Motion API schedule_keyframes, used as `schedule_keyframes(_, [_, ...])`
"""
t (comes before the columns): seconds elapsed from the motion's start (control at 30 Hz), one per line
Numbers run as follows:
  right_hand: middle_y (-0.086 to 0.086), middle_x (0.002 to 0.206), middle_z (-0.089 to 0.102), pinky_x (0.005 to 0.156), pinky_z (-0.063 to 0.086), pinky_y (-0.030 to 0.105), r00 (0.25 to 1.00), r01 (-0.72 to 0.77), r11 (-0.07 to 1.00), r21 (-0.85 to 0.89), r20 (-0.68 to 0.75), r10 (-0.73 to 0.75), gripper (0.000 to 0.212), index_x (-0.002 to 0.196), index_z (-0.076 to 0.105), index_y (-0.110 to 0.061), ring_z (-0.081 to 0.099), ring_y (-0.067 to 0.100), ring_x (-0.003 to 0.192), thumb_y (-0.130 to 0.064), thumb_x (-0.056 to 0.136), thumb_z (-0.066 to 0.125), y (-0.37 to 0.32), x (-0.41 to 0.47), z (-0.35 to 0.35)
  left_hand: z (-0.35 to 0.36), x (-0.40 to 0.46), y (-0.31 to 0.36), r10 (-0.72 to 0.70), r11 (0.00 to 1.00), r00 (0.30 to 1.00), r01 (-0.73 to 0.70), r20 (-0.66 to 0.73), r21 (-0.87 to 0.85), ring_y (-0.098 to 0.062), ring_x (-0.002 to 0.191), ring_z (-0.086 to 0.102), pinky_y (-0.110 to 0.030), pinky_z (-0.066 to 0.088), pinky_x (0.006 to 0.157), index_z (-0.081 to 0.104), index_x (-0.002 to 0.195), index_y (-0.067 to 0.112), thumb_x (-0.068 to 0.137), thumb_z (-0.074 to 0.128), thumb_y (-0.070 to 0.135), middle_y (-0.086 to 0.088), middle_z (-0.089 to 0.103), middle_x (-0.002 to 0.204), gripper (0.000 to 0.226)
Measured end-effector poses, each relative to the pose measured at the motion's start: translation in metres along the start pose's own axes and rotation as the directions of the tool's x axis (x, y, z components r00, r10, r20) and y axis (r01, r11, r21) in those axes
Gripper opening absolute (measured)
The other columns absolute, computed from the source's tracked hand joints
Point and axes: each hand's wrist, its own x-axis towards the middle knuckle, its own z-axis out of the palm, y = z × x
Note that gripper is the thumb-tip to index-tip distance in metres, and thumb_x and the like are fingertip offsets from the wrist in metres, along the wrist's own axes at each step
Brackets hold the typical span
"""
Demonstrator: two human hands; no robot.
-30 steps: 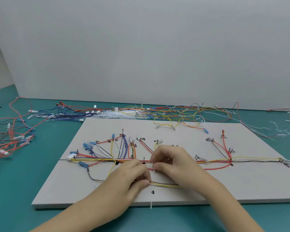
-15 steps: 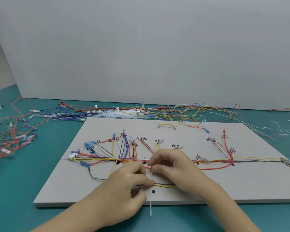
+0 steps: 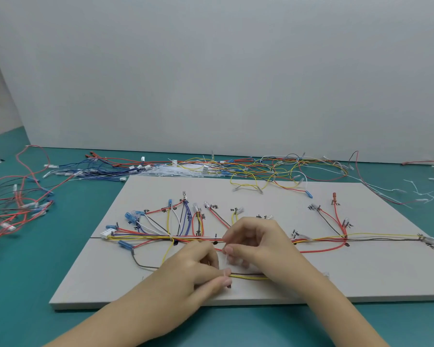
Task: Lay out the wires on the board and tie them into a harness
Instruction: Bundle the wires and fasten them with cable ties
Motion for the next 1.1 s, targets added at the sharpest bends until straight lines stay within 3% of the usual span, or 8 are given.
schedule_keyframes(0.1, [0.009,0.069,0.07,0.052,0.048,0.026,0.998,-0.066,0.989,0.132,0.003,0.067,0.014,0.084,0.069,-0.008,0.064,0.014,0.057,0.004,0.079,0.073,-0.001,-0.001,-0.001,0.003,0.008,0.001,-0.134,0.979,0.991,0.127,-0.03,-0.162,-0.003,0.08,0.049,-0.015,0.032,0.069,0.069,0.075,0.047,0.091,0.058,0.047,0.012,0.048,0.085,0.019])
schedule_keyframes(0.17, [0.012,0.069,0.071,0.051,0.048,0.024,0.995,-0.1,0.979,0.175,0.016,0.099,0.013,0.083,0.071,-0.007,0.064,0.013,0.056,0.005,0.079,0.073,-0.001,-0.001,-0.002,0.004,0.012,0.001,-0.172,0.965,0.984,0.159,-0.044,-0.206,-0.003,0.072,0.048,-0.015,0.031,0.064,0.067,0.063,0.051,0.089,0.065,0.042,0.013,0.049,0.083,0.027])
schedule_keyframes(0.43, [0.022,0.083,0.072,0.054,0.051,0.021,0.983,-0.175,0.949,0.263,0.1,0.154,0.011,0.082,0.077,-0.014,0.068,0.015,0.067,-0.006,0.074,0.08,-0.004,-0.003,-0.005,0.005,0.015,-0.001,-0.24,0.927,0.97,0.219,-0.031,-0.304,-0.005,0.08,0.059,-0.011,0.036,0.064,0.075,0.069,0.04,0.079,0.077,0.035,0.017,0.064,0.08,0.012])
schedule_keyframes(0.6, [0.018,0.082,0.071,0.055,0.05,0.023,0.975,-0.209,0.916,0.343,0.141,0.17,0.016,0.085,0.076,-0.01,0.067,0.019,0.07,-0.01,0.071,0.082,-0.004,-0.004,-0.007,0.006,0.015,-0.001,-0.278,0.91,0.96,0.249,-0.043,-0.332,-0.008,0.078,0.061,-0.016,0.039,0.065,0.075,0.068,0.037,0.074,0.081,0.033,0.01,0.066,0.081,0.009])
schedule_keyframes(0.8, [0.018,0.081,0.07,0.058,0.051,0.024,0.972,-0.223,0.895,0.385,0.153,0.177,0.015,0.088,0.076,-0.005,0.067,0.023,0.072,-0.006,0.073,0.079,-0.002,-0.005,-0.008,0.006,0.015,0.0,-0.312,0.887,0.95,0.281,-0.029,-0.366,-0.004,0.069,0.055,-0.022,0.037,0.065,0.073,0.063,0.029,0.075,0.077,0.037,0.008,0.062,0.077,0.014])
schedule_keyframes(0.93, [0.021,0.076,0.068,0.059,0.052,0.025,0.969,-0.24,0.866,0.44,0.167,0.184,0.017,0.087,0.076,-0.002,0.063,0.026,0.067,-0.005,0.07,0.076,-0.001,-0.004,-0.007,0.01,0.014,-0.001,-0.296,0.898,0.953,0.254,-0.066,-0.359,-0.011,0.07,0.052,-0.034,0.041,0.069,0.069,0.064,0.026,0.078,0.062,0.047,0.001,0.058,0.076,0.026])
schedule_keyframes(1.1, [0.018,0.073,0.067,0.059,0.052,0.022,0.97,-0.238,0.842,0.485,0.171,0.175,0.019,0.087,0.075,0.0,0.065,0.02,0.066,0.003,0.069,0.077,-0.002,-0.004,-0.005,0.012,0.013,-0.001,-0.285,0.914,0.956,0.25,-0.068,-0.319,-0.01,0.075,0.051,-0.028,0.039,0.068,0.071,0.072,0.025,0.082,0.059,0.047,0.006,0.057,0.078,0.026])
